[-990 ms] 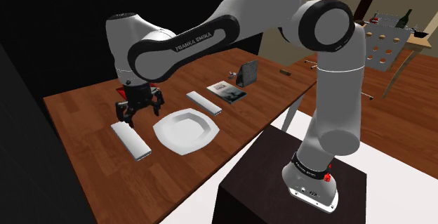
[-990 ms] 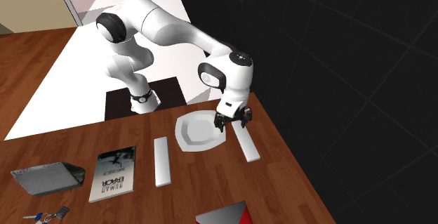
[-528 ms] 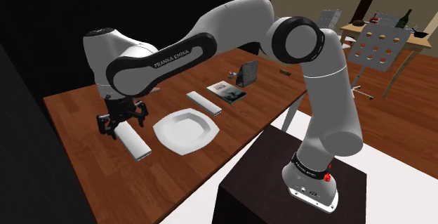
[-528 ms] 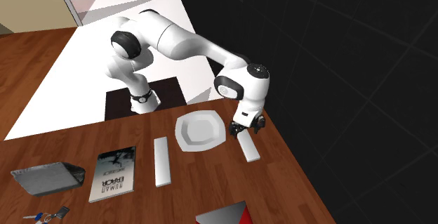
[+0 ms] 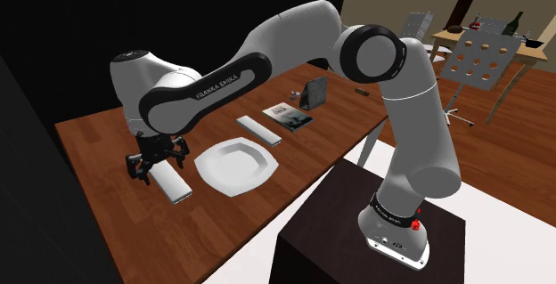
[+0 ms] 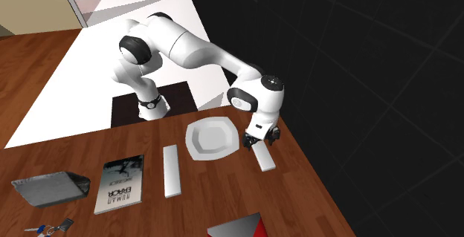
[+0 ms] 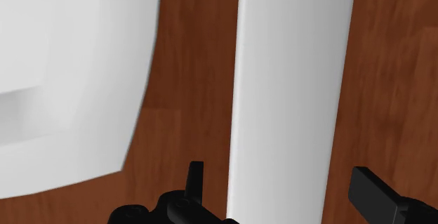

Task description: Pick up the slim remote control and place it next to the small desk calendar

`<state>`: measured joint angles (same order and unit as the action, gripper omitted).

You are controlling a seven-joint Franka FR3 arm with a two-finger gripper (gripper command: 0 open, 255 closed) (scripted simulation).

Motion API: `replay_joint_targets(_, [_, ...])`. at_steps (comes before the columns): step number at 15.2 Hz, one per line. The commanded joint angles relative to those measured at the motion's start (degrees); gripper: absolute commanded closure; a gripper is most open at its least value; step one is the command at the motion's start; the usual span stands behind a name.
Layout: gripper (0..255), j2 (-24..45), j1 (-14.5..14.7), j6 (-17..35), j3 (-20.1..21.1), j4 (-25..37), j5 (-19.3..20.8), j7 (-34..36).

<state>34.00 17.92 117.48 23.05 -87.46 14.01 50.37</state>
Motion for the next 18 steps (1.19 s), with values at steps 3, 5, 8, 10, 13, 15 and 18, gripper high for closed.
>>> replay_joint_targets(3, [0,0.04,0.02,0.05,-0.01,0.00,0.02,0.02])
replay_joint_targets(5, [255,0.04,0.01,0.04,-0.01,0.00,0.02,0.01])
replay_joint_targets(8, [255,0.03,0.01,0.05,-0.01,-0.01,0.02,0.01])
replay_joint_targets(10, [255,0.03,0.01,0.05,-0.01,-0.01,0.02,0.01])
replay_joint_targets(13, [255,0.04,0.02,0.05,-0.01,0.00,0.02,0.02])
replay_joint_targets(15, [255,-0.28,-0.02,-0.54,0.08,0.28,-0.13,-0.07])
replay_joint_targets(18, [255,-1.18,-0.11,-2.34,0.34,1.25,-0.54,-0.33])
